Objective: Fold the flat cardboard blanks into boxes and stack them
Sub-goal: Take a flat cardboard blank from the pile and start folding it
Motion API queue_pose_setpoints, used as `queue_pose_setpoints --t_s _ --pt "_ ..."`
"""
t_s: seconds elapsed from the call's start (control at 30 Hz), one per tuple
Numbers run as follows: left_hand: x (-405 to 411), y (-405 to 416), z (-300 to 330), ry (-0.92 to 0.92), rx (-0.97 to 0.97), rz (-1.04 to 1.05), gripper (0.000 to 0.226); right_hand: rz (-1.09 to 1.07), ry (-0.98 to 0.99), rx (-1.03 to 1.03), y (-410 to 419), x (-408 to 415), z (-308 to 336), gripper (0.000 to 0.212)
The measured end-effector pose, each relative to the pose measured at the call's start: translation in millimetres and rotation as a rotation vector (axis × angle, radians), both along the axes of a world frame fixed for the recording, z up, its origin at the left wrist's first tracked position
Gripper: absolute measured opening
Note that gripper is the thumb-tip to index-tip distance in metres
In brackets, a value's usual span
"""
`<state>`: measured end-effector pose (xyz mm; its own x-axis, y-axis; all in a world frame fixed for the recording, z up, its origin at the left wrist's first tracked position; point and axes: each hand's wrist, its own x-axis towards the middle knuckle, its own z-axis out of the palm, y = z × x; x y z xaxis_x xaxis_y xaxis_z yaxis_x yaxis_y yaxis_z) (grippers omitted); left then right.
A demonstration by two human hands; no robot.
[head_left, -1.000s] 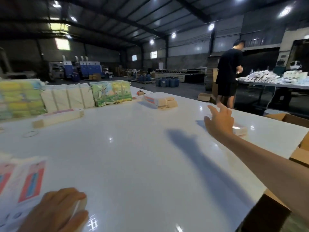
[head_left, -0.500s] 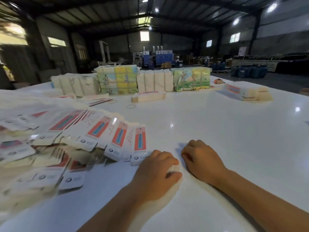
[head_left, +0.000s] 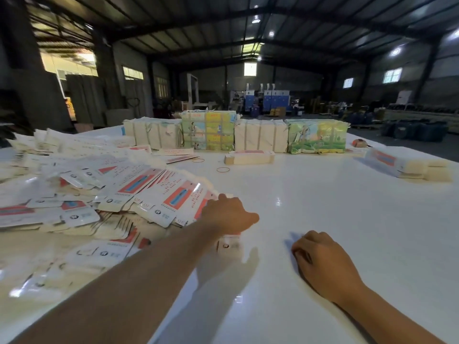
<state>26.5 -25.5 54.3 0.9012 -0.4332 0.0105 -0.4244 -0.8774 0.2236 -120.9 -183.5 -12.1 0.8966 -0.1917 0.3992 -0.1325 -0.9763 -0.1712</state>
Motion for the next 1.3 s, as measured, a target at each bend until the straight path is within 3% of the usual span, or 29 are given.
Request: queue_pose_setpoints --t_s 0.23,0.3,0.43,0.53,0.63,0.8,0.9,1.0,1.1,1.2,1.3 --pt "11.1 -24.2 -8.6 0.031 0.259 -0.020 0.018 0.022 -0.027 0.035 -2.1 0.2 -2.2 0.031" --pt "11.5 -27.6 -9.4 0.038 0.303 -0.025 0.028 0.020 -0.032 0.031 -1.9 0.7 -1.8 0.031" --pt "14.2 -21.5 -20.2 -0.152 0.444 0.001 0.034 0.020 -0.039 0.031 -2.4 0.7 -1.6 0.031" --pt "8.7 -15.3 -12.8 -0.153 0.317 -0.005 0.036 0.009 -0.024 0.005 -2.0 0.7 -0.3 0.033" --pt "-9.5 -9.1 -5.3 -0.156 0.114 -0.120 0.055 -0.011 0.002 -0.023 -1.1 1.7 1.3 0.031" --pt "-51.8 7.0 -30.9 -0.567 0.136 -0.240 0.069 -0.031 0.007 -0.011 0.1 0.7 2.4 0.031" --pt "-62.7 13.5 -48.4 -0.567 0.118 -0.293 0.067 -0.012 -0.047 0.089 -0.2 -0.4 1.4 0.022" --pt "-64.1 19.3 -56.2 -0.539 0.072 -0.311 0.081 -0.007 -0.085 0.183 -0.8 -1.1 1.0 0.015" --pt "-64.1 22.1 -54.9 -0.499 0.065 -0.299 0.084 -0.091 -0.183 0.444 -6.1 -2.3 2.9 0.013" --pt "-64.0 21.2 -51.2 -0.473 0.084 -0.260 0.085 -0.103 -0.431 0.772 -7.6 -8.6 10.5 0.031" --pt "-66.9 23.0 -40.6 -0.499 -0.024 -0.258 0.086 0.029 -0.427 0.745 -0.9 -14.9 14.8 0.051"
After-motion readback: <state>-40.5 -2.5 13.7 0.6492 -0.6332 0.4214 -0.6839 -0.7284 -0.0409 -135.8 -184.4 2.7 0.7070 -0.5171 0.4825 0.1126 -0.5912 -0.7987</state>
